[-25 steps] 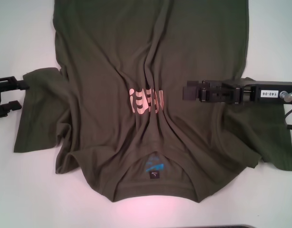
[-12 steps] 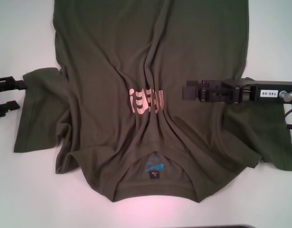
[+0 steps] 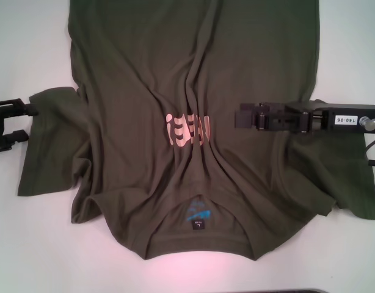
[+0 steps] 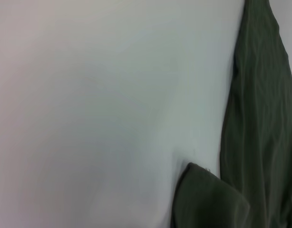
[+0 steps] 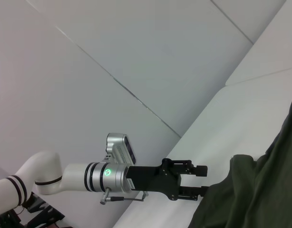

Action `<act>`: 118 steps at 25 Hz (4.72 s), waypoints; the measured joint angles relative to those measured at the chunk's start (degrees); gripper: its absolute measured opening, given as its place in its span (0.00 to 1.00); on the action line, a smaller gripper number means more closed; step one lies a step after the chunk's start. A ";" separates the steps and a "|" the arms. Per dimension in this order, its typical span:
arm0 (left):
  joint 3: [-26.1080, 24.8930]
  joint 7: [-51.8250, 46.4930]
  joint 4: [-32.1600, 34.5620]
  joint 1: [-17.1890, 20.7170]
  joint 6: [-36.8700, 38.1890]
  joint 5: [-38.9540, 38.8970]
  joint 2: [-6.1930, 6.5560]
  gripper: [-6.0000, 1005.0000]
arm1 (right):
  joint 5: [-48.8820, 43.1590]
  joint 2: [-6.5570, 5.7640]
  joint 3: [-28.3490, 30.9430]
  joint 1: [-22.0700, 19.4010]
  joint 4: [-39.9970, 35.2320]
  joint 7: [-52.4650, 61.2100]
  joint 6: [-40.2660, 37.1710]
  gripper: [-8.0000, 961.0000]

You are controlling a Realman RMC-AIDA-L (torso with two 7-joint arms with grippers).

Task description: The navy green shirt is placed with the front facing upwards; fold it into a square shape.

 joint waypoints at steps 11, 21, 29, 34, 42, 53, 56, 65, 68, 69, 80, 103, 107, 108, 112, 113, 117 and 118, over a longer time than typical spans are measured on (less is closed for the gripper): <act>0.05 0.18 1.49 -1.04 -1.05 1.49 0.06 0.67 | -0.07 -0.26 0.00 -0.04 0.11 0.00 -0.01 0.95; 1.37 0.30 2.45 -1.92 -1.33 1.53 -0.01 0.65 | -0.07 -0.52 0.08 -0.04 0.45 0.00 0.12 0.95; 3.82 0.18 3.60 -3.43 -1.54 1.56 0.31 0.63 | -0.07 -0.66 0.42 -0.32 0.52 0.00 0.24 0.95; 7.96 -0.03 3.48 -4.14 -1.11 1.73 0.98 0.62 | -0.07 -0.70 0.92 -0.63 0.53 0.00 0.28 0.95; 7.00 -0.62 3.08 -4.01 -0.28 1.50 1.22 0.33 | -0.07 -0.76 1.15 -0.77 0.62 0.00 0.39 0.95; 5.95 -1.43 1.83 -3.36 2.34 1.38 2.35 0.05 | -0.07 -0.76 1.41 -0.84 0.62 0.00 0.44 0.95; 5.35 -1.45 0.44 -3.37 3.88 1.41 2.56 0.01 | -0.06 -0.76 1.41 -0.84 0.62 0.00 0.50 0.95; 4.41 -3.13 -1.70 -2.88 4.13 2.08 3.35 0.01 | 0.00 -0.76 1.41 -0.70 0.62 0.00 0.62 0.95; 3.92 -4.01 -2.08 -2.46 3.90 2.14 3.84 0.01 | 0.01 -0.76 1.41 -0.65 0.56 0.00 0.65 0.95; 3.57 -4.19 -2.19 -2.32 3.85 2.16 4.01 0.01 | 0.01 -0.76 1.41 -0.61 0.56 0.00 0.69 0.95; 2.12 -5.23 -4.59 -2.62 3.41 2.18 4.73 0.01 | -0.04 -0.76 1.41 -0.22 0.60 0.00 0.95 0.95; 1.32 -7.39 -8.26 -1.94 4.15 2.00 5.11 0.01 | -0.06 -0.85 1.41 -0.04 0.57 0.70 1.54 0.95; 1.32 -7.01 -8.28 -2.61 6.62 1.54 4.78 0.01 | -0.06 -0.85 1.36 0.08 0.55 0.79 1.66 0.95; 1.34 -6.96 -8.31 -2.76 7.12 1.48 4.53 0.01 | -0.06 -0.85 1.32 0.11 0.56 0.79 1.69 0.95; 1.35 -6.87 -8.41 -3.66 8.51 0.71 3.18 0.01 | -0.06 -0.85 1.15 0.25 0.59 0.79 1.82 0.95; 1.35 -6.87 -8.38 -3.97 8.67 0.61 2.79 0.01 | -0.06 -0.85 1.11 0.30 0.59 0.79 1.84 0.95; 1.67 -6.86 -8.57 -4.79 9.16 -0.20 1.18 0.01 | -0.07 -0.85 0.98 0.39 0.61 0.79 1.85 0.95; 1.73 -6.85 -8.69 -4.95 9.34 -0.39 0.88 0.01 | -0.07 -0.85 0.96 0.39 0.62 0.79 1.85 0.95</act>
